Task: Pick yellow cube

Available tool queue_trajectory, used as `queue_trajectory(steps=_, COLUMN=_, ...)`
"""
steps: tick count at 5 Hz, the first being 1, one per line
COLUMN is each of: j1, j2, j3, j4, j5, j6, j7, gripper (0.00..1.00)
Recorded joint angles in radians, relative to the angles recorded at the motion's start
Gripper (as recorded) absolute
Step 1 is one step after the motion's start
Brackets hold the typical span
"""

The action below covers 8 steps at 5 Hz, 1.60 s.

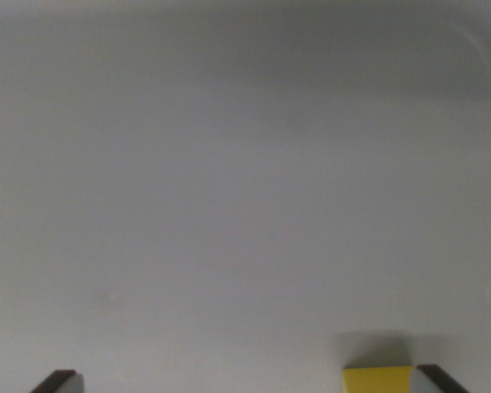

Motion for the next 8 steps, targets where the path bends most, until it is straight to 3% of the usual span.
queue_trajectory(steps=1, j1=-0.0095, j2=0.017, j3=-0.011, j4=-0.040, j5=0.0072, j6=-0.047, j7=-0.031, gripper=0.00)
queue_trajectory(steps=2, j1=-0.0095, j2=0.017, j3=-0.011, j4=-0.040, j5=0.0072, j6=-0.047, j7=-0.031, gripper=0.00)
queue_trajectory(steps=3, j1=-0.0189, j2=0.033, j3=-0.021, j4=-0.079, j5=0.0143, j6=-0.094, j7=-0.061, gripper=0.00)
queue_trajectory(steps=4, j1=-0.0189, j2=0.033, j3=-0.021, j4=-0.079, j5=0.0143, j6=-0.094, j7=-0.061, gripper=0.00)
queue_trajectory(steps=5, j1=-0.0277, j2=0.049, j3=-0.031, j4=-0.116, j5=0.0210, j6=-0.138, j7=-0.089, gripper=0.00)
queue_trajectory(steps=6, j1=-0.0277, j2=0.049, j3=-0.031, j4=-0.116, j5=0.0210, j6=-0.138, j7=-0.089, gripper=0.00)
queue_trajectory(steps=7, j1=-0.0366, j2=0.065, j3=-0.042, j4=-0.153, j5=0.0277, j6=-0.183, j7=-0.118, gripper=0.00)
queue_trajectory(steps=8, j1=-0.0366, j2=0.065, j3=-0.042, j4=-0.153, j5=0.0277, j6=-0.183, j7=-0.118, gripper=0.00)
